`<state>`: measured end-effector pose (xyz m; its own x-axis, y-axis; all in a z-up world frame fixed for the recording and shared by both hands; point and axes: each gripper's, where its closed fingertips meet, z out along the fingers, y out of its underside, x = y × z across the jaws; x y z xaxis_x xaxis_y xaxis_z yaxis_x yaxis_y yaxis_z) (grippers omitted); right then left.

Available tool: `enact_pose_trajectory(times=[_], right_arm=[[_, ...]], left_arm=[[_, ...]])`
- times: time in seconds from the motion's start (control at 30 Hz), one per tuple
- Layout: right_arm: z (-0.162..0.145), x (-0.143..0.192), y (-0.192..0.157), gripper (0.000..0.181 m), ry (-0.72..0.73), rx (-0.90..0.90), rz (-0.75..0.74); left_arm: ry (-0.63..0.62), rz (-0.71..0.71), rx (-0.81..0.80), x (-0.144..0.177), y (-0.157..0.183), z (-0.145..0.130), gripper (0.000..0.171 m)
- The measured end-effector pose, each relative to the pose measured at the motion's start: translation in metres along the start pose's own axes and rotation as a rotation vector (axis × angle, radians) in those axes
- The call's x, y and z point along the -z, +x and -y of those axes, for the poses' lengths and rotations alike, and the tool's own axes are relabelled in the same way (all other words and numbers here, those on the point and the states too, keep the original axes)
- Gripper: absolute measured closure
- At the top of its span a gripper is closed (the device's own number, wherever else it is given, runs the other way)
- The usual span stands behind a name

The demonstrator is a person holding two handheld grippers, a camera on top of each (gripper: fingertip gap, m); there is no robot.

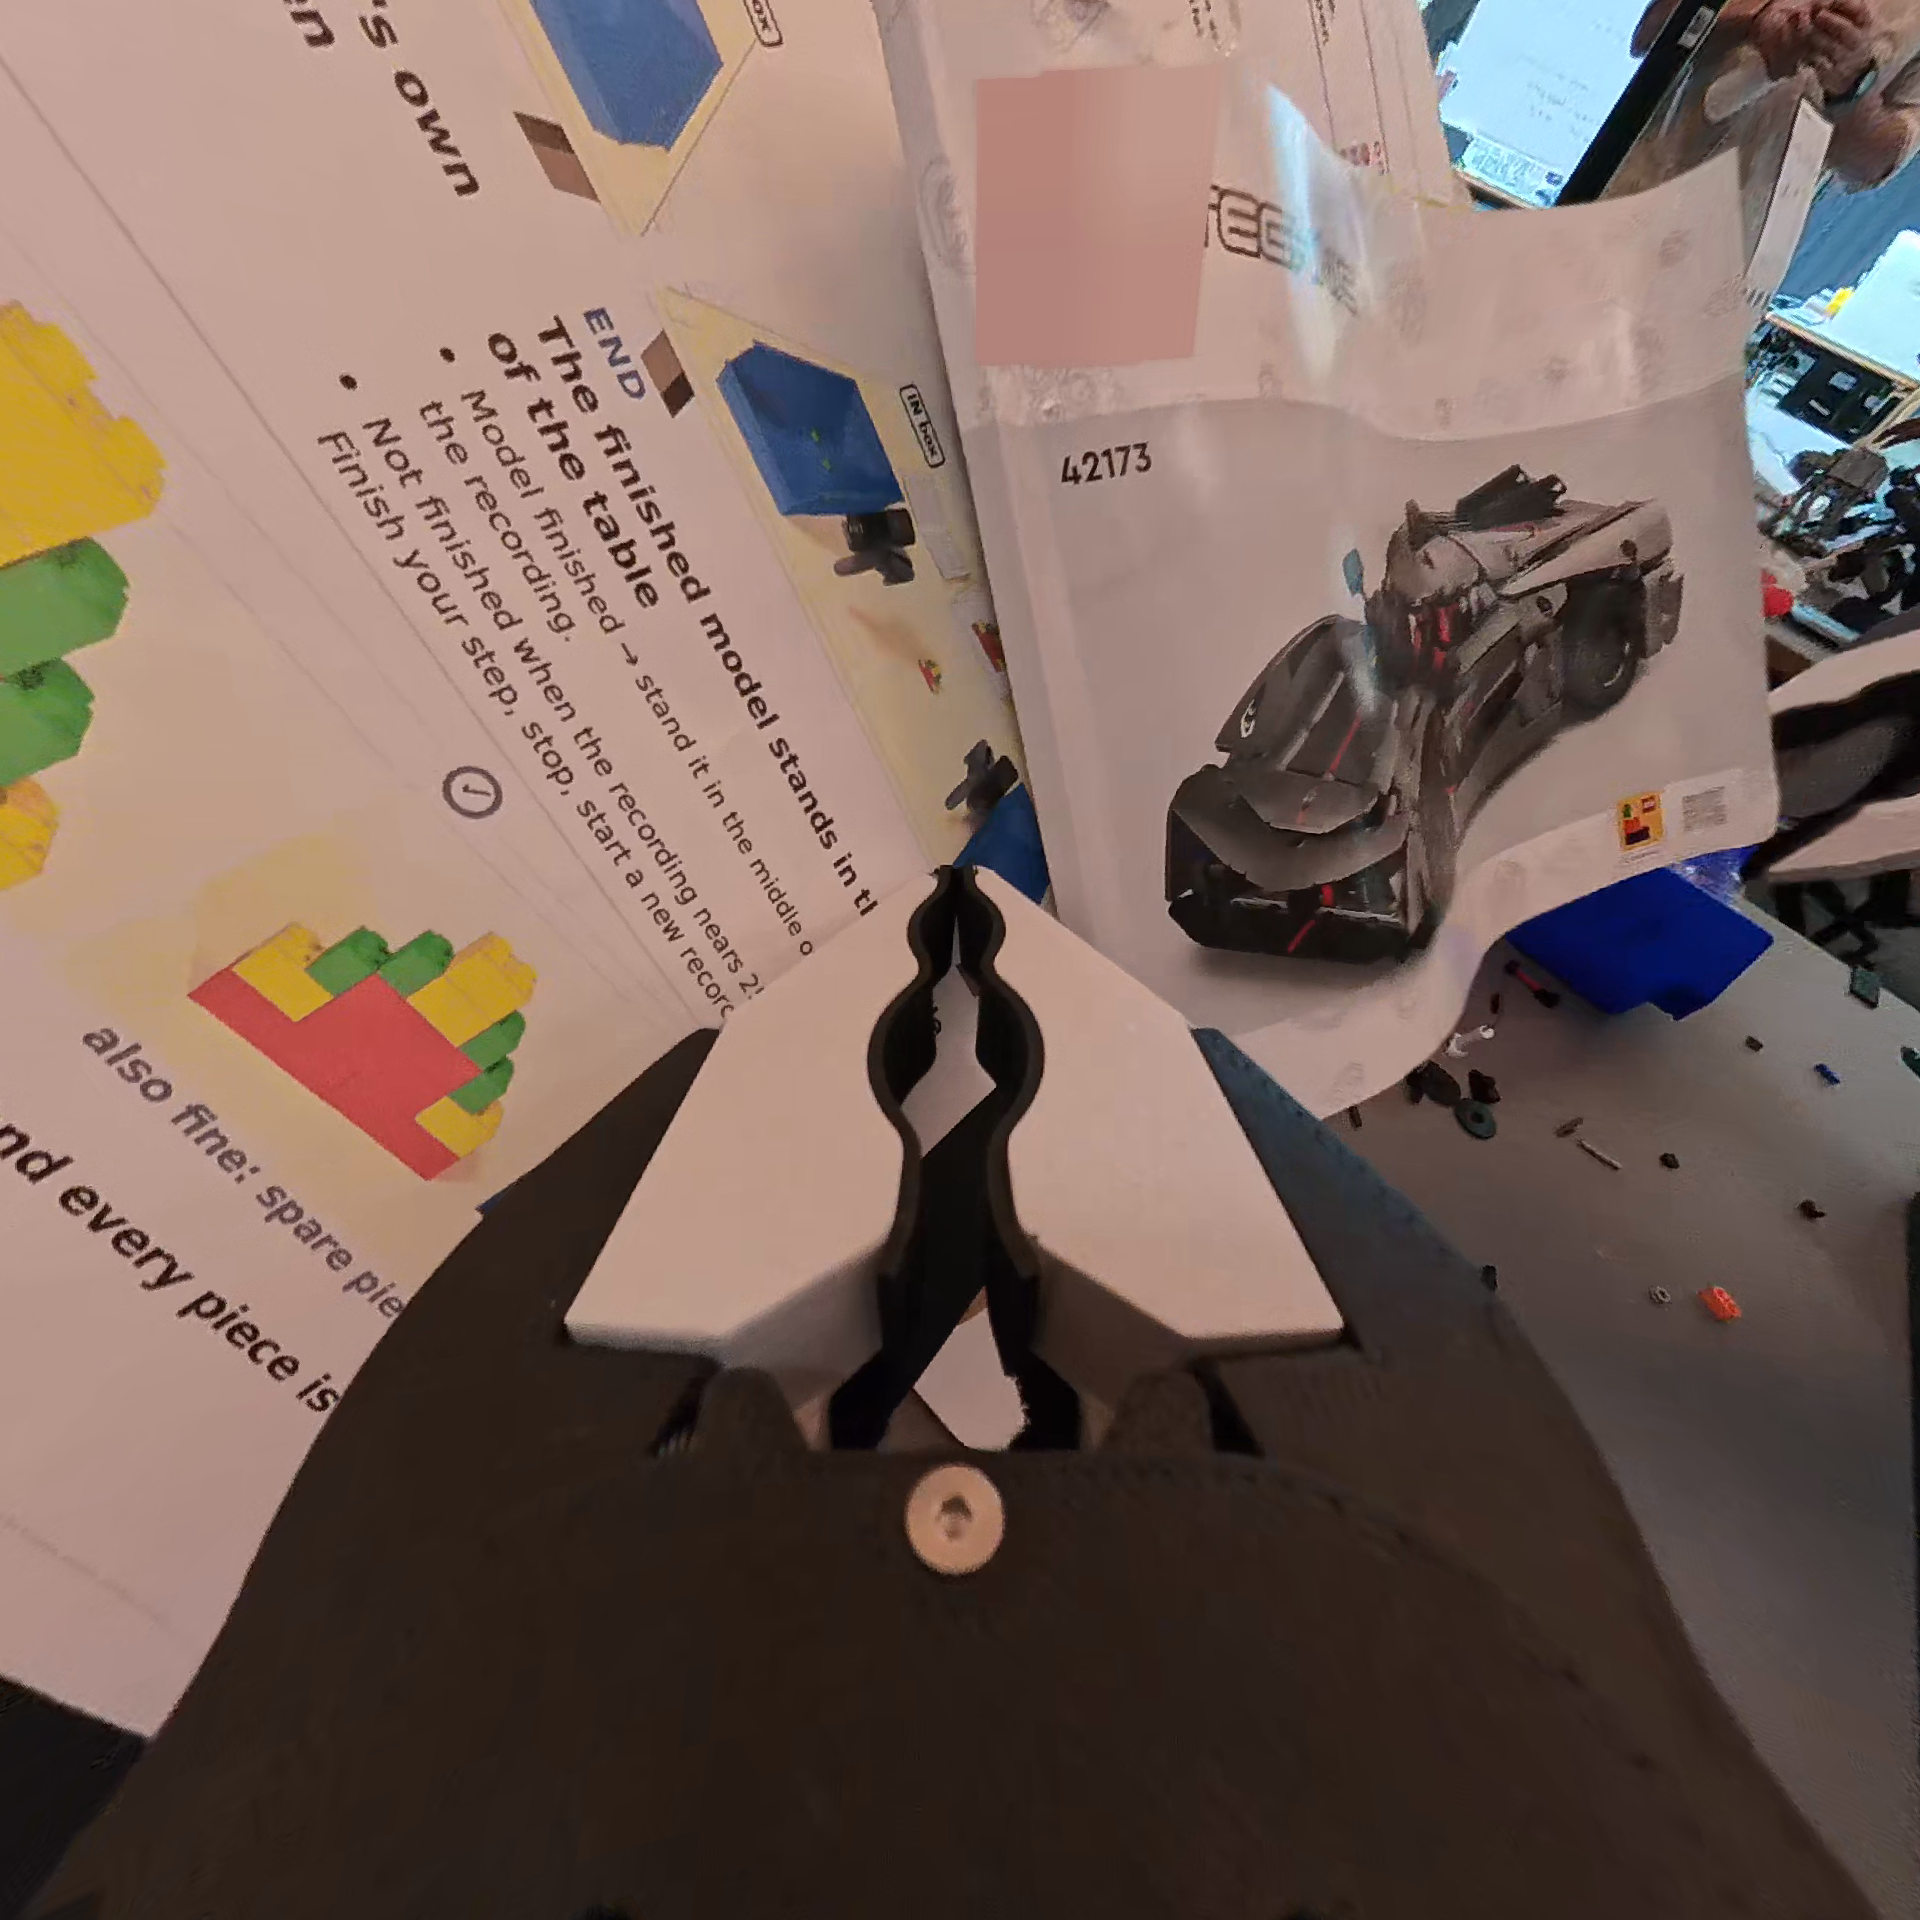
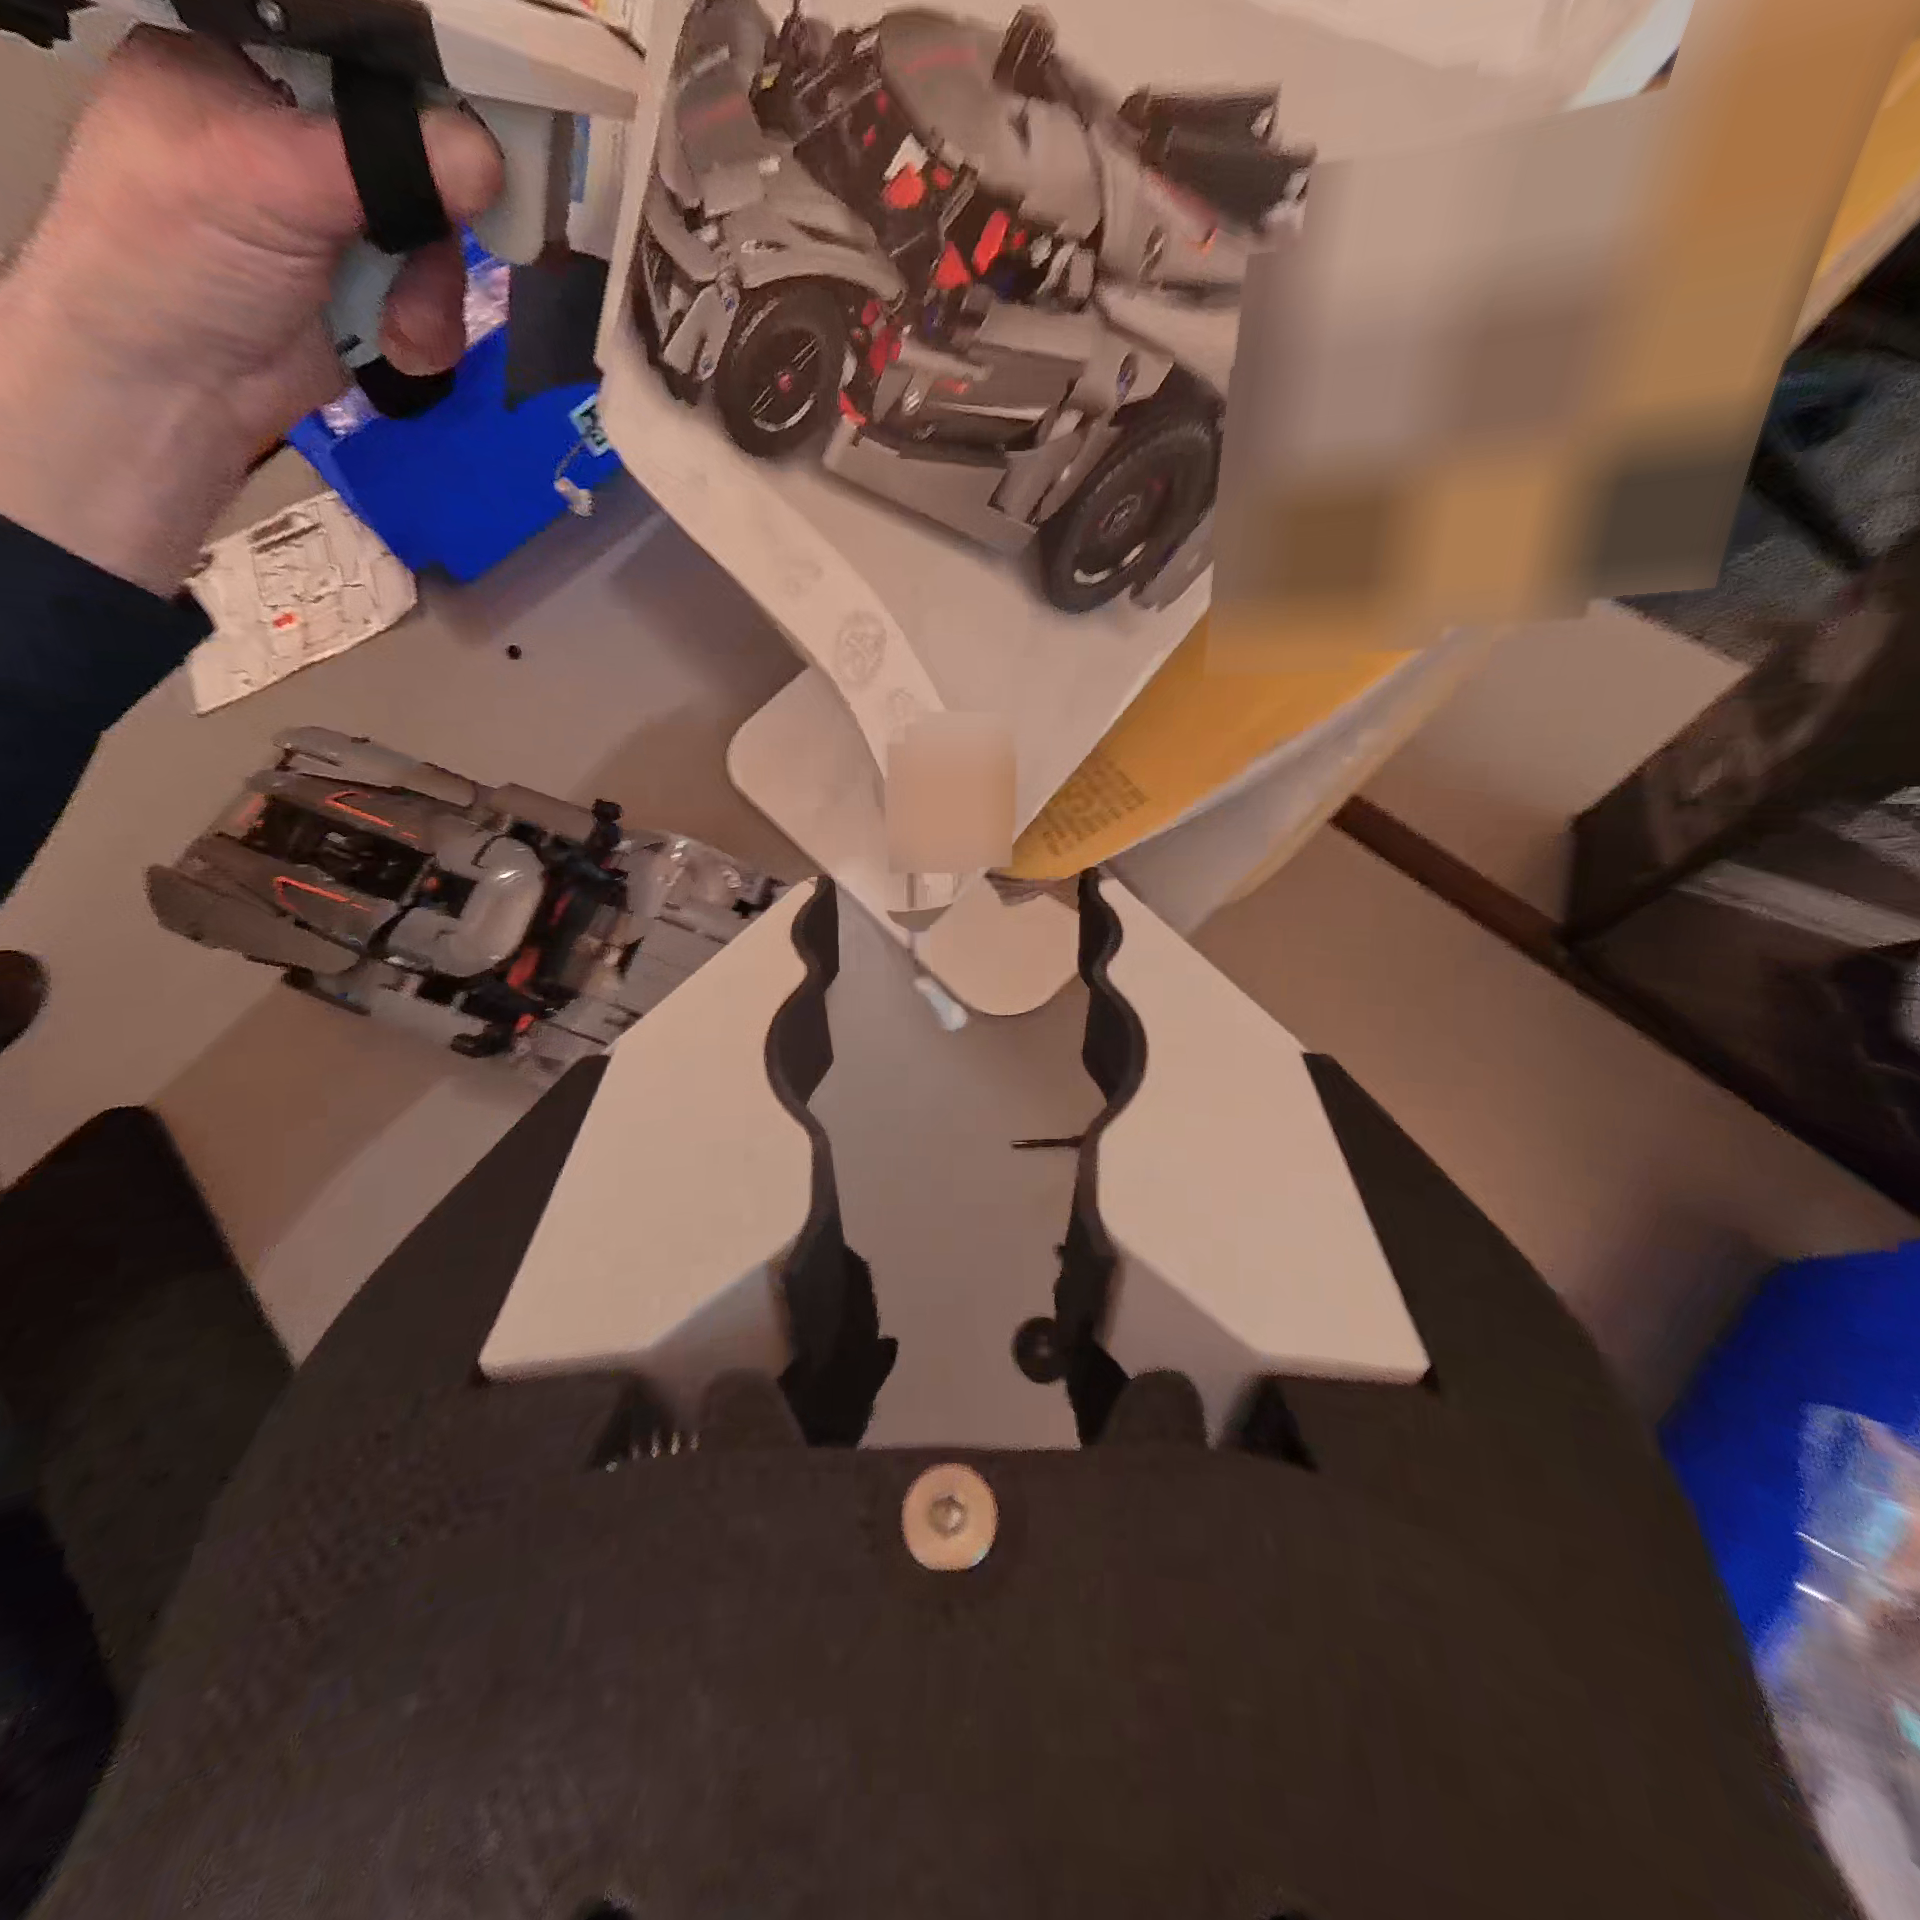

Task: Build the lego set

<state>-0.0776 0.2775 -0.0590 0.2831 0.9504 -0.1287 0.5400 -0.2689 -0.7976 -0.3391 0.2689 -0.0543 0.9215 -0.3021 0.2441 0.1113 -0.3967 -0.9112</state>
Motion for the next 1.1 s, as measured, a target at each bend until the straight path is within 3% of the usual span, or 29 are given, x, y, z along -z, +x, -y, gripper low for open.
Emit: enact_pose_trajectory(times=[0.07, 0.17, 0.2, 0.37, 0.47, 0.6, 0.7, 0.83, 0.9, 0.93, 1.0, 1.1], right_arm=[[0.014, 0.007, 0.014, 0.135, 0.081, 0.006, -0.036], [0.021, 0.0, 0.032, 0.11, 0.128, -0.034, -0.052], [0.023, -0.004, 0.032, 0.109, 0.145, -0.027, -0.04], [0.026, -0.027, 0.057, 0.122, 0.146, 0.024, -0.169], [0.031, -0.028, 0.072, 0.144, 0.139, 0.084, -0.26], [0.04, -0.017, 0.074, 0.14, 0.208, 0.053, -0.274], [0.047, 0.005, 0.059, 0.136, 0.281, 0.129, -0.296], [0.034, 0.021, 0.006, 0.14, 0.237, 0.255, -0.139], [0.016, 0.02, -0.036, 0.137, 0.183, 0.314, 0.036], [0.007, 0.018, -0.055, 0.126, 0.169, 0.354, 0.094], [-0.012, 0.007, -0.073, 0.116, 0.135, 0.47, 0.06], [-0.062, -0.021, -0.112, 0.108, -0.009, 0.56, 0.173]], left_arm=[[0.002, -0.006, 0.014, 0.0, 0.0, 0.0, 0.171], [0.011, -0.02, 0.021, 0.001, 0.002, -0.001, 0.171], [0.013, -0.029, 0.026, 0.001, 0.004, -0.002, 0.171], [0.086, -0.016, 0.003, 0.007, 0.003, 0.003, 0.171], [0.1, -0.009, -0.01, 0.015, 0.004, 0.009, 0.171], [0.108, 0.032, -0.044, 0.032, 0.007, 0.018, 0.167], [0.094, 0.055, -0.093, 0.05, 0.021, 0.022, 0.159], [0.004, 0.069, -0.167, 0.072, 0.042, 0.006, 0.141], [-0.073, 0.049, -0.181, 0.079, 0.055, -0.011, 0.13], [-0.095, 0.032, -0.18, 0.083, 0.063, -0.018, 0.125], [-0.127, 0.044, -0.178, 0.091, 0.071, -0.03, 0.12], [-0.198, 0.061, -0.148, 0.108, 0.082, -0.059, 0.118]])
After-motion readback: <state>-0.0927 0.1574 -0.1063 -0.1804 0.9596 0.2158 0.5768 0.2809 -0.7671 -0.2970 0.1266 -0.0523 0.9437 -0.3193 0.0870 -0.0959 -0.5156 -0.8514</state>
